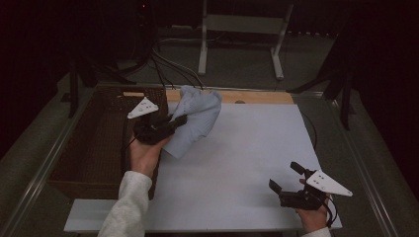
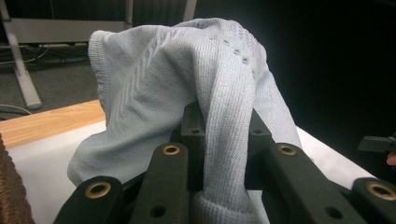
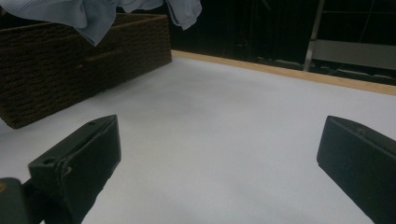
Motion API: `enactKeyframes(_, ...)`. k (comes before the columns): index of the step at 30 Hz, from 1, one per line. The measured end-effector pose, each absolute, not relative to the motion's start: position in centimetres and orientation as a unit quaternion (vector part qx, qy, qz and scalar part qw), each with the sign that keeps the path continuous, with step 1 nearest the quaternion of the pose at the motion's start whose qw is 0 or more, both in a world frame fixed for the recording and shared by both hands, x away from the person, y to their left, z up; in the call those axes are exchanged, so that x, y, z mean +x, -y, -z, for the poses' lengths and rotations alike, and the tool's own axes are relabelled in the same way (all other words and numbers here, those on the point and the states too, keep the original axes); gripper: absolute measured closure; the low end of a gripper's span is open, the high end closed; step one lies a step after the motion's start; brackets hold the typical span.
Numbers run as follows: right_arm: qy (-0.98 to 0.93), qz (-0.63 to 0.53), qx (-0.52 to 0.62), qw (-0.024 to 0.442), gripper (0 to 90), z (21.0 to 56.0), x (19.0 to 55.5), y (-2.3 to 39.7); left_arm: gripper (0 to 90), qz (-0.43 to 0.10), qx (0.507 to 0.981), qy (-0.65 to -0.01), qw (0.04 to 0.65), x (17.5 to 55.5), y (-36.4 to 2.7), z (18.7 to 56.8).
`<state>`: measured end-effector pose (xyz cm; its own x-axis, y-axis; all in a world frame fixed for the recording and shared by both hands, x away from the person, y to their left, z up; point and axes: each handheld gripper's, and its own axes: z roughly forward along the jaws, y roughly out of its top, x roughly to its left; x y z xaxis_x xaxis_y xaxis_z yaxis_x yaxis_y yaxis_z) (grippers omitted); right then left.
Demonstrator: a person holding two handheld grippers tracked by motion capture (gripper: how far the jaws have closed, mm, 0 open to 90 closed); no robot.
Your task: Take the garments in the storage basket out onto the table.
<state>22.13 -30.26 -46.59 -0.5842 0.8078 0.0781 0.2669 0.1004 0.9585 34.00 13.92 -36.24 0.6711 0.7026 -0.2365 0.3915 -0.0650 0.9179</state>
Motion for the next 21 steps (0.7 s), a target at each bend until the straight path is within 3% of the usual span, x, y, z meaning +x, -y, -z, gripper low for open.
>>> enactKeyframes(21,-0.701,-0.55,0.383,0.246,0.0,46.6,22.1,30.3,77.1,-0.128,0.721,-0.373,0.57,34.0,-11.5,36.9)
